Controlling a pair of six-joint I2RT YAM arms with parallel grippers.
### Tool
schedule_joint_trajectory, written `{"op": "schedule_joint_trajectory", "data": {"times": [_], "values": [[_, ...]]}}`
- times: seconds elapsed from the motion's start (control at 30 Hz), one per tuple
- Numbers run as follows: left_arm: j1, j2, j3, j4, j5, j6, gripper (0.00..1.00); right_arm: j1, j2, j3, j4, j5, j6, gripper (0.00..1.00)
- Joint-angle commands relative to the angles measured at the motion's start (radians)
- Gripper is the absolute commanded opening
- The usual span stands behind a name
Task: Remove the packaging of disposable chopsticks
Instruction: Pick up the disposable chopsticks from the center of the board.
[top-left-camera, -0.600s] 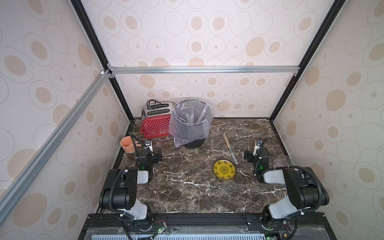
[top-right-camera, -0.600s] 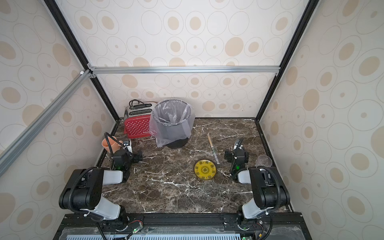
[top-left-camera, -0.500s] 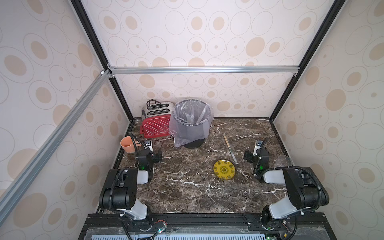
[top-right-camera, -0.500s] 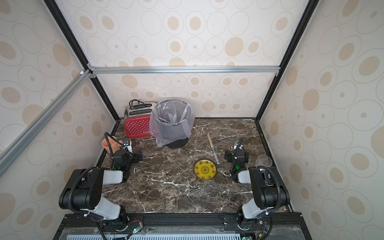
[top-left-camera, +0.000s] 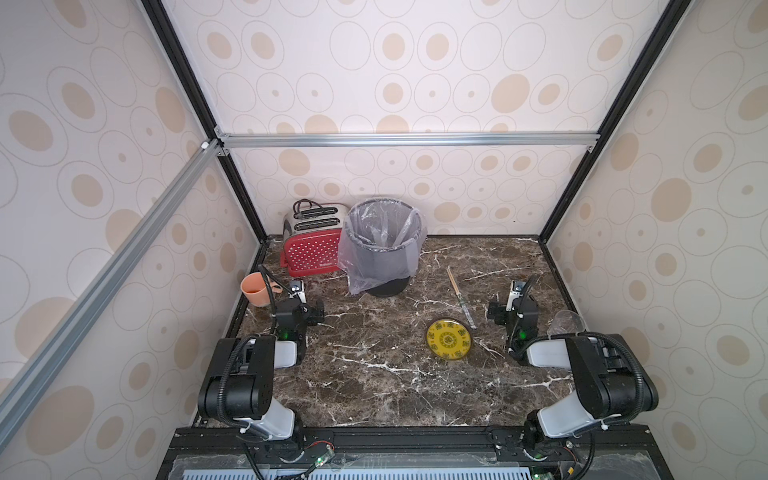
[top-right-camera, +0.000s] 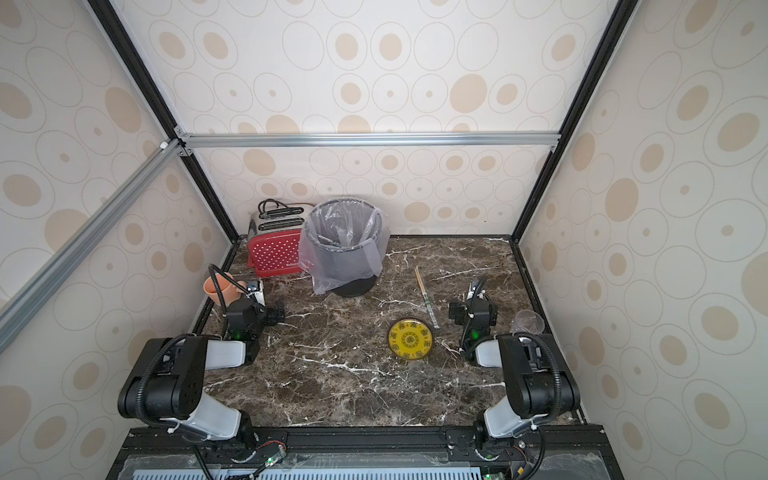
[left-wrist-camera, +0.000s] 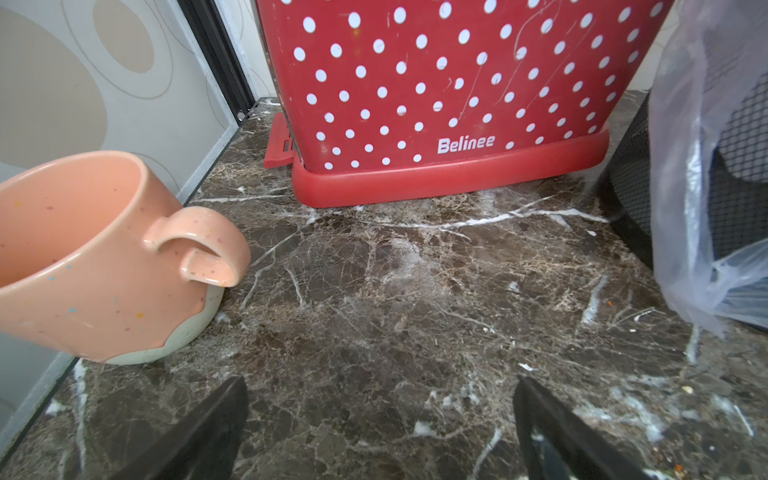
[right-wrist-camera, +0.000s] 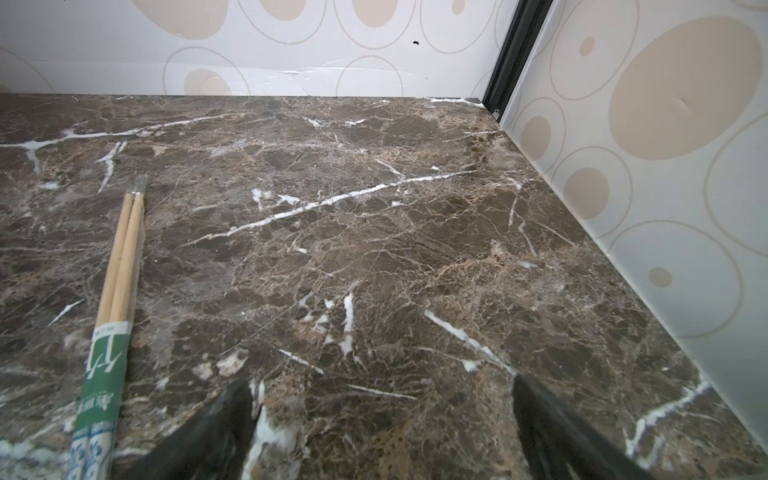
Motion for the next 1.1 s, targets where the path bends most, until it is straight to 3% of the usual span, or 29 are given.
{"op": "schedule_joint_trajectory", "data": {"times": [0.0,0.33,0.43,0.47,0.57,0.67,0.73,0.8,0.83,0.9,0.97,1.07], "values": [[0.007,-0.004,0.020,0.023,0.007,0.010,0.99,0.004,-0.007,-0.006,0.016,0.012,0.005,1.00],[0.006,-0.008,0.014,0.029,0.007,0.013,0.99,0.004,-0.008,-0.007,0.016,0.011,0.005,1.00],[0.007,-0.009,0.014,0.030,0.007,0.011,0.69,0.004,-0.008,-0.006,0.017,0.012,0.006,1.00],[0.006,-0.008,0.014,0.031,0.007,0.011,0.67,0.004,-0.007,-0.009,0.018,0.013,0.007,1.00],[0.007,-0.015,0.009,0.045,0.002,0.011,0.77,0.005,-0.003,0.001,0.009,0.013,0.009,1.00],[0.004,-0.134,0.071,-0.181,-0.002,0.007,0.64,0.012,-0.045,-0.051,0.101,0.041,-0.001,1.00],[0.002,-0.239,0.124,-0.351,-0.057,-0.045,0.66,0.027,-0.184,-0.037,-0.072,0.107,0.015,1.00],[0.002,-0.321,0.151,-0.455,-0.089,-0.099,0.70,0.025,-0.322,0.076,-0.443,0.156,0.134,0.99],[0.002,-0.358,0.171,-0.518,-0.097,-0.132,0.70,0.024,-0.361,0.147,-0.622,0.147,0.157,0.94],[-0.003,-0.409,0.197,-0.600,-0.066,-0.193,0.68,0.025,-0.381,0.265,-0.849,0.052,0.154,0.78],[-0.036,-0.451,0.206,-0.633,-0.002,-0.258,0.67,0.025,-0.362,0.367,-1.000,-0.073,0.158,0.74],[-0.163,-0.473,0.239,-0.681,0.056,-0.282,0.67,0.027,-0.272,0.520,-1.185,-0.194,0.176,0.70]]}}
